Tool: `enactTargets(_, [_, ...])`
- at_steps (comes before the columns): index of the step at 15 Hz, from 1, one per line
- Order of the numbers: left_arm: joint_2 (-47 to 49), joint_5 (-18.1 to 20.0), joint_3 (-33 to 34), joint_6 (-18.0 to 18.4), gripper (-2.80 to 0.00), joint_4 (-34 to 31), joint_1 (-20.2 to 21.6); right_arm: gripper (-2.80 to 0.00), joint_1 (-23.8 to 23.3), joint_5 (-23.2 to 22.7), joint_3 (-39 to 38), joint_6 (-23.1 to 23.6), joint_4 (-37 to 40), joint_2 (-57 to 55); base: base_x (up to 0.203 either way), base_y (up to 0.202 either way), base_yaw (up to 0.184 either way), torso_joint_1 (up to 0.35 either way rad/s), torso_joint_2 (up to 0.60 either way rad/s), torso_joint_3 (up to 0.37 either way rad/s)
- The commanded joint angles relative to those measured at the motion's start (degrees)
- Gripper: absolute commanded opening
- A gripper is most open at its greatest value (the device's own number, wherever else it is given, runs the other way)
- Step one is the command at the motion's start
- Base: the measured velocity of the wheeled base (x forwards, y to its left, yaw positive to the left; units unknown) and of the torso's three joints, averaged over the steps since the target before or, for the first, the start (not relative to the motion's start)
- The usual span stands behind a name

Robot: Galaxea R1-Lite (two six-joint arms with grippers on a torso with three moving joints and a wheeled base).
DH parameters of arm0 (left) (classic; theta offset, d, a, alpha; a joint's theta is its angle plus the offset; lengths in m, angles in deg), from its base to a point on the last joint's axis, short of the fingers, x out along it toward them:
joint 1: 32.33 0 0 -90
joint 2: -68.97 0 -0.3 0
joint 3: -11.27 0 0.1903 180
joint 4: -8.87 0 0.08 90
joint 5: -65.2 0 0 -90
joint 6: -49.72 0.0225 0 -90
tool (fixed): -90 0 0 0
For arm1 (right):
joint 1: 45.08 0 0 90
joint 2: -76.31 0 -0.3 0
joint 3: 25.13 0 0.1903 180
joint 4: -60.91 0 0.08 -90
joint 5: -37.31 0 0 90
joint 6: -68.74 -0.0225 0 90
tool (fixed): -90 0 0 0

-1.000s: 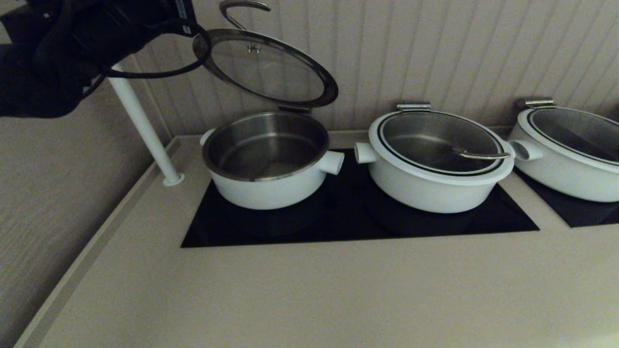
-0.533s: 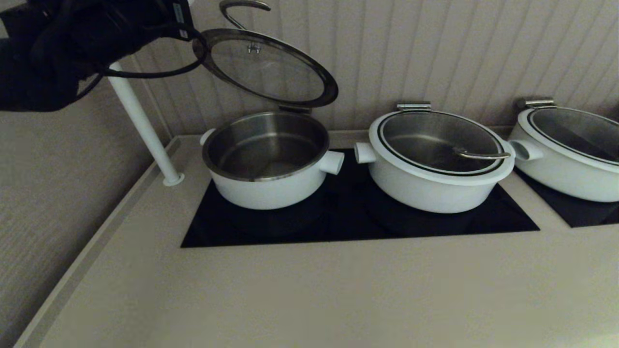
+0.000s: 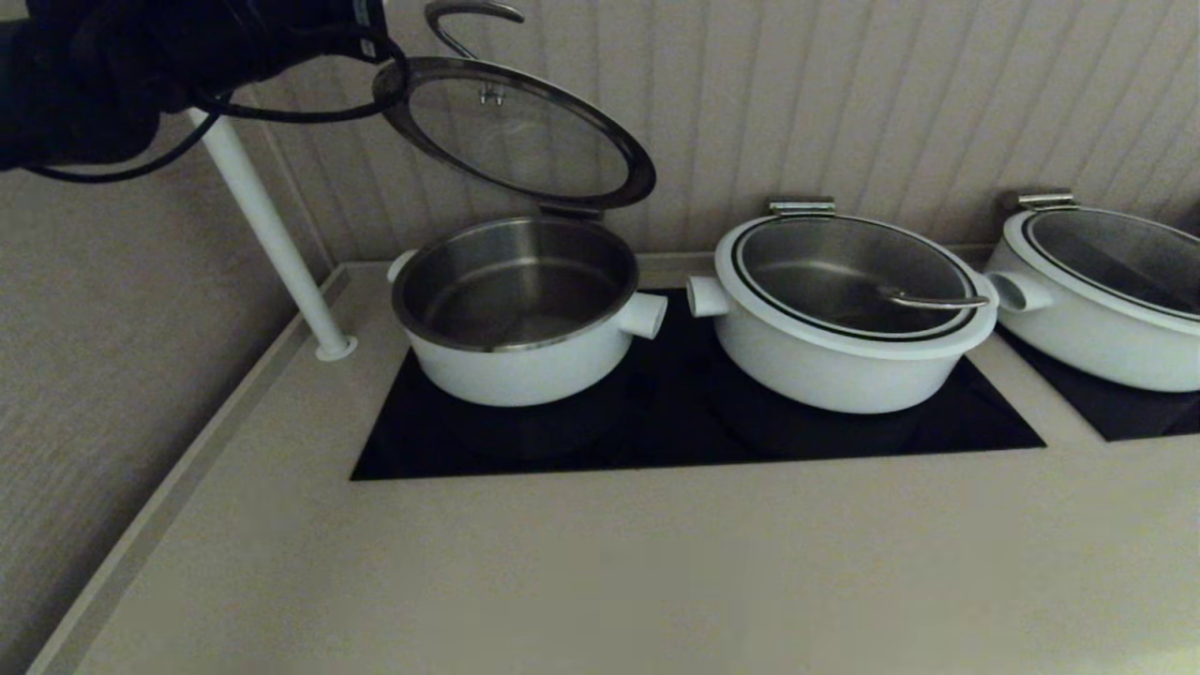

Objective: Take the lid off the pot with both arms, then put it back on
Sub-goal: Close the pot lid

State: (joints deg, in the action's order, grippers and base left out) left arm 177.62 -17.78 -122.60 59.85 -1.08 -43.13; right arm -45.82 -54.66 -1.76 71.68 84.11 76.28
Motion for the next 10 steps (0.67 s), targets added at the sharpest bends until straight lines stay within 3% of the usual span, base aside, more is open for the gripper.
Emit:
enactTargets(1, [1.0,0.1,-0.4,0.1,-2.80,-1.4,0.0,-2.80,0.0,0.0,0.0,0.1,0.0,0.0,0.000,0.000,0.000,0.000,0.00,0.000])
enactTargets(10, [1.9,4.3,-0.4,1.5,-2.80,-4.0,0.1,-2.80,0.0,0.0,0.0,0.0,0.0,0.0,0.000,0.000,0.000,0.000,0.00,0.000])
